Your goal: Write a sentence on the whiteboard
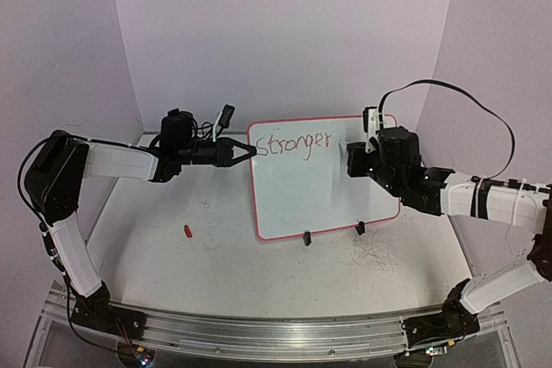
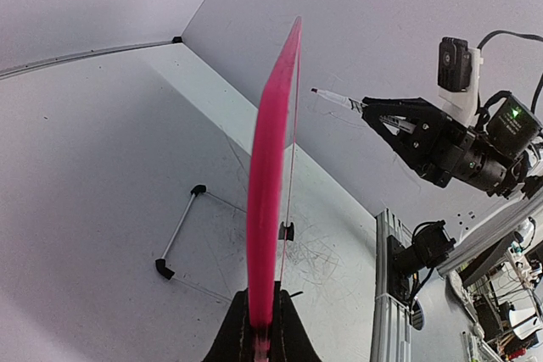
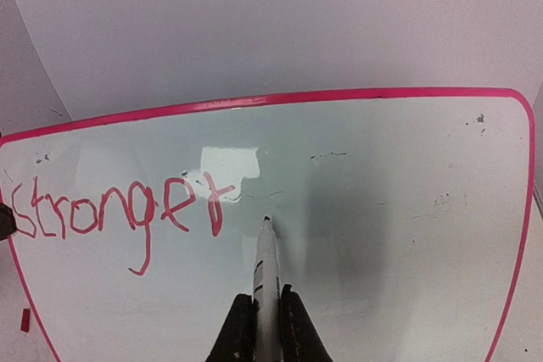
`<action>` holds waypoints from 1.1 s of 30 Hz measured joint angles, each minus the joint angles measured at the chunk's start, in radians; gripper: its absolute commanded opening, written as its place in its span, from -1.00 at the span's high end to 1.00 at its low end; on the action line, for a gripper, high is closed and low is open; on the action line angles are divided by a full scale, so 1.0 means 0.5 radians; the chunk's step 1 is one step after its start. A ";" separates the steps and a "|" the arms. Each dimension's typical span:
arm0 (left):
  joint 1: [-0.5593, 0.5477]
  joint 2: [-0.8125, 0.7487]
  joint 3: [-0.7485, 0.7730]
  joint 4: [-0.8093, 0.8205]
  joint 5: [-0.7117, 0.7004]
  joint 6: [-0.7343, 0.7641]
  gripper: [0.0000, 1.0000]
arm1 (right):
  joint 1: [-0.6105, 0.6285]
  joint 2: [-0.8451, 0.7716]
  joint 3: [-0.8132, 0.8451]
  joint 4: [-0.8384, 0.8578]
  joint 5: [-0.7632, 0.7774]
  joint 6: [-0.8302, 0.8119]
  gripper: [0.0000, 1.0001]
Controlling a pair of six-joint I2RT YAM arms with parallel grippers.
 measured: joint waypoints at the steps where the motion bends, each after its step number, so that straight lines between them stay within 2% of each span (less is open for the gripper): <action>1: 0.000 0.000 -0.001 0.000 0.000 0.000 1.00 | -0.001 0.002 0.001 -0.001 -0.005 -0.001 1.00; 19: 0.000 0.000 0.000 0.000 0.000 0.000 1.00 | -0.134 -0.070 -0.008 0.024 -0.005 -0.069 1.00; 33: 0.000 0.000 0.000 0.000 0.001 -0.001 1.00 | -0.198 -0.004 0.001 0.056 -0.083 -0.090 1.00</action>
